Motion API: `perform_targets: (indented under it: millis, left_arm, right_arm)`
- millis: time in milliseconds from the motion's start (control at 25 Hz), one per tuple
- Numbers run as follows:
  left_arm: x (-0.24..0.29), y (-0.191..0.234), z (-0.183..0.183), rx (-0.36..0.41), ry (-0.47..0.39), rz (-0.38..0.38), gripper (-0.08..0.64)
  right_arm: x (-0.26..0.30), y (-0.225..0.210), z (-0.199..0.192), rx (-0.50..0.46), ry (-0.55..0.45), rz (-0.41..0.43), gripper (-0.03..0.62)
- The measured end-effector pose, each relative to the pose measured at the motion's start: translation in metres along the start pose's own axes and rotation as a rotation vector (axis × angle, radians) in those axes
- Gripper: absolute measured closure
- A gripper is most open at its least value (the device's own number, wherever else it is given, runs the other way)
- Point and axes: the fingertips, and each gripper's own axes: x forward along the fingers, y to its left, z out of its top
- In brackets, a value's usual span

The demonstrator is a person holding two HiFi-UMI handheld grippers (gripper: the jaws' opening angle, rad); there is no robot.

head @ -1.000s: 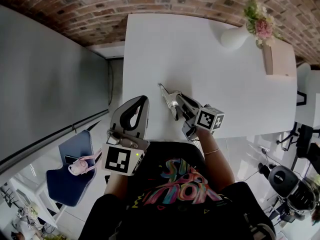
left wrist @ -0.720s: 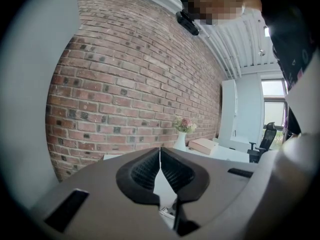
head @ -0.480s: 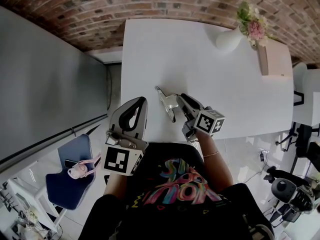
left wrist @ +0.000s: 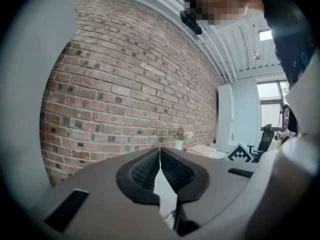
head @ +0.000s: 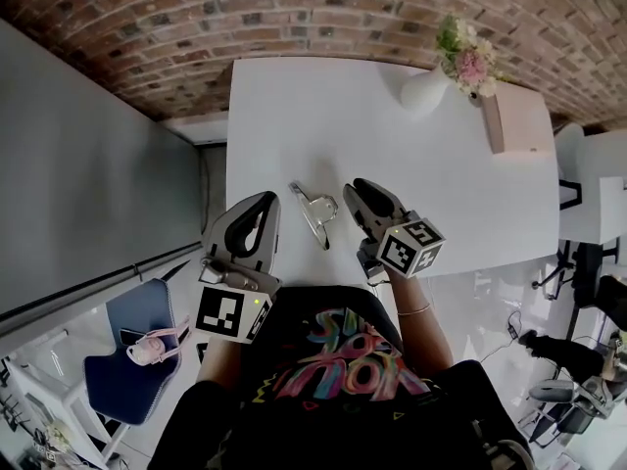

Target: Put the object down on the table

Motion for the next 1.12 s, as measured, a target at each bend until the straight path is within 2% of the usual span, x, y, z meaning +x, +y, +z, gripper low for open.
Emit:
perform_targets:
  millis: [240,560,760,880,1120]
  left_arm:
    - [-0.004,-0.001,0.017,0.018,-0.037,0.01,0.535]
    - [-0.011,0.007,0.035,0.026,-0.071,0.03,0.534]
    - [-0.013,0.01,0.042,0.029,-0.082,0.045,0.535]
    - [-0.014,0.012,0.043,0.028,-0.084,0.051,0.535]
    - [-0.012,0.016,0.046,0.027,-0.087,0.059,0.535]
  right_arm:
    - [-0.022,0.031,0.047,-0.179,-0.037,0.042,0.486]
    - [-0.059,0.069,0.11,-0.387,-0.168,0.026,0.511]
    - [-0.078,0.087,0.131,-0.505,-0.211,-0.027,0.534]
    - [-0.085,0.089,0.131,-0.528,-0.212,-0.064,0.557]
    - [-0.088,0.098,0.141,-0.517,-0.252,-0.064,0.574]
